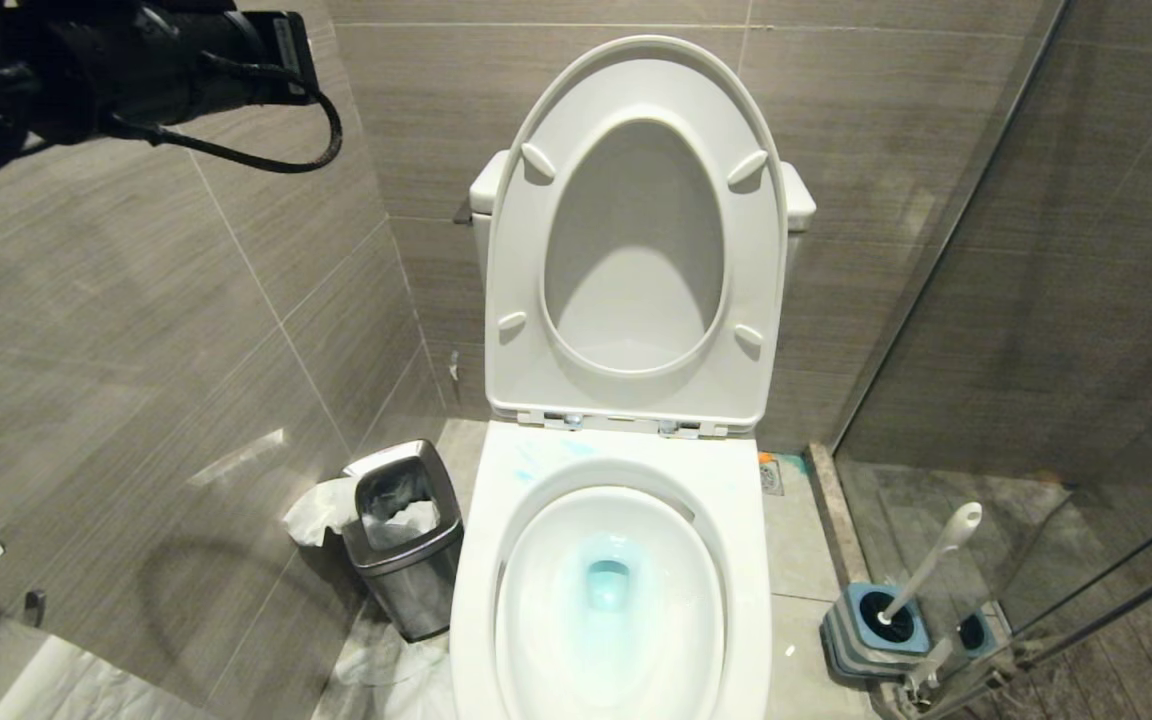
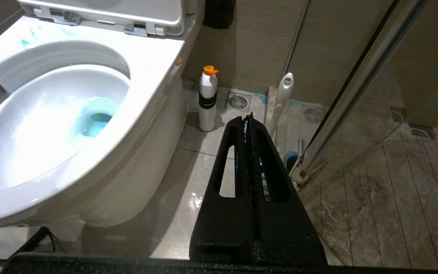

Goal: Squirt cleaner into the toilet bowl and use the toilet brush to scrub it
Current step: Flush the toilet

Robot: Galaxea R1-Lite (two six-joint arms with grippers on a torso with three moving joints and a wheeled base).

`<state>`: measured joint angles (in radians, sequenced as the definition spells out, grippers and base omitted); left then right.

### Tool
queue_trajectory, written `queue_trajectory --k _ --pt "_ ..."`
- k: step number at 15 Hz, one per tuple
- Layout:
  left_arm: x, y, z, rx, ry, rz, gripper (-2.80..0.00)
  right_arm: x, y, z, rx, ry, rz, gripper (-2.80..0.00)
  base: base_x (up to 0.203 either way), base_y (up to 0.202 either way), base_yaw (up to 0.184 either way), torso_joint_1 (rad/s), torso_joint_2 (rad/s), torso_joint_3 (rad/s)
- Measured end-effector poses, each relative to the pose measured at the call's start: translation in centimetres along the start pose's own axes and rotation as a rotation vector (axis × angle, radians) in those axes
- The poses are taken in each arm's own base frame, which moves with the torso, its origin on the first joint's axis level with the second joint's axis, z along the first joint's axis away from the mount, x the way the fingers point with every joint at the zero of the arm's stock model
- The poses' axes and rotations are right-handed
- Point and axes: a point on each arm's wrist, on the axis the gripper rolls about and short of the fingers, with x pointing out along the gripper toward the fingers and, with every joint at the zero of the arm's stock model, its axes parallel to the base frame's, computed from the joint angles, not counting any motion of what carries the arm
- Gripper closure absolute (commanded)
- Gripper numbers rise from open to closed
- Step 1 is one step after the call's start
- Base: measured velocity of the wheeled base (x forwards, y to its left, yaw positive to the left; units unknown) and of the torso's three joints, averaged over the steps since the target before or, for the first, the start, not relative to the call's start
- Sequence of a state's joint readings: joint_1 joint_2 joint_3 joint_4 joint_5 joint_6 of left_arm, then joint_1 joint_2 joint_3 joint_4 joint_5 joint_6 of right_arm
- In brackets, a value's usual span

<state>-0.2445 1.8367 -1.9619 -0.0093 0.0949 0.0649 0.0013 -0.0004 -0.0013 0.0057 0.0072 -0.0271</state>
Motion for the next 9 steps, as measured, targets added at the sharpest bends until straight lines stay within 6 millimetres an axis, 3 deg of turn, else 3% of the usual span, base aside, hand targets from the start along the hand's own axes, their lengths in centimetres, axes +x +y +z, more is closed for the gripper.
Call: queue_trajectory --k 4,9 --pt "2.3 -0.9 -2.0 -0.015 -0.009 0.107 0.0 0.0 0.0 0.0 0.0 0.0 0.0 0.0 0.0 0.0 0.0 0.0 0.0 0.0" --pt "3.0 -1.3 -3.0 -0.012 0.015 0.098 0.0 0.0 0.0 0.0 0.0 0.0 0.0 0.0 0.0 0.0 0.0 0.0 0.0 0.0"
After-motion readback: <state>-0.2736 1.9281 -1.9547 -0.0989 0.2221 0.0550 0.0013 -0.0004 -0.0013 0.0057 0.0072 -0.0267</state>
